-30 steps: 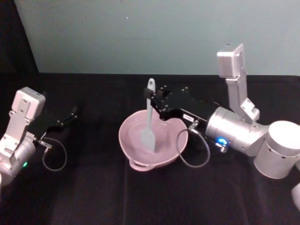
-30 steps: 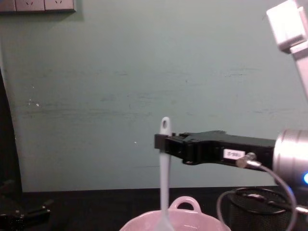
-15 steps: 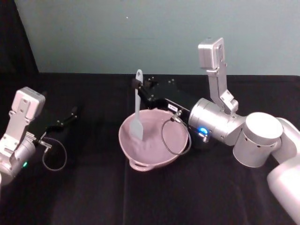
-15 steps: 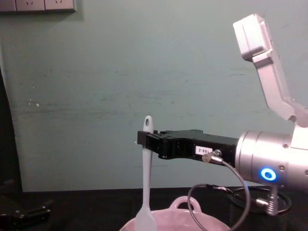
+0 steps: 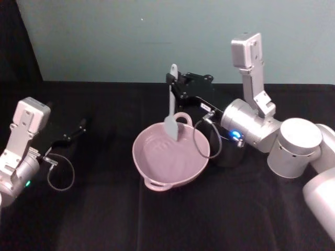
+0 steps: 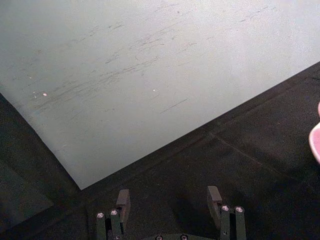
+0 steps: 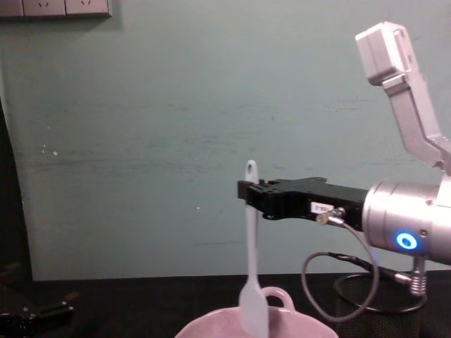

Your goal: Use the one hand to pick up the spoon and stir the clear water in the bowl.

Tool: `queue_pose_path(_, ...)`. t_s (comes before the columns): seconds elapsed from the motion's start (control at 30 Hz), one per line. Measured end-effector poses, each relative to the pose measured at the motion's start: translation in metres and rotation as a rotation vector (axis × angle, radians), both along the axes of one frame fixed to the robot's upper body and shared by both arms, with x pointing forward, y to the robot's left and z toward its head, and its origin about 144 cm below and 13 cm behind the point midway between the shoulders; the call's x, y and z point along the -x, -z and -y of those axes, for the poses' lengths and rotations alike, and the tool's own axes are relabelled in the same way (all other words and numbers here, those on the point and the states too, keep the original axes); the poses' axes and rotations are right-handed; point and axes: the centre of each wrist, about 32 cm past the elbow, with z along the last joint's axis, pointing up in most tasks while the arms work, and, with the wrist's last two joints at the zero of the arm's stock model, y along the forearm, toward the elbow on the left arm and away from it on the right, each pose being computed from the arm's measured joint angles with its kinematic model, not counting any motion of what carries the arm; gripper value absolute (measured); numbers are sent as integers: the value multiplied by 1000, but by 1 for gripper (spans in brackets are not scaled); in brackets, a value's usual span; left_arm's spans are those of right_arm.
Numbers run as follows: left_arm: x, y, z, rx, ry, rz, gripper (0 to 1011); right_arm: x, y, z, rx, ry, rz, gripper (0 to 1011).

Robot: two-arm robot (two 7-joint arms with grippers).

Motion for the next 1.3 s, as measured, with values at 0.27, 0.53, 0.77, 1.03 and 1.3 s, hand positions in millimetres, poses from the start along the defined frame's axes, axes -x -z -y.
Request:
queue_pose_path(0.27,0,0,0,0,0,0,1011,9,-4,19,44,33,16,126)
queue_pose_path(0.53,0,0,0,0,0,0,1011,27,-9,30,39,-5,-5,126)
queue_pose_path(0.77,0,0,0,0,0,0,1011,46,-11,25,14,-86,-19,126)
queue_pose_path(1.03,0,0,0,0,0,0,1011,47,-7,9,-1,-157,-64,126)
queue_pose_path(1.3,0,0,0,0,0,0,1011,35,2,-11,-19,-172,-90,126)
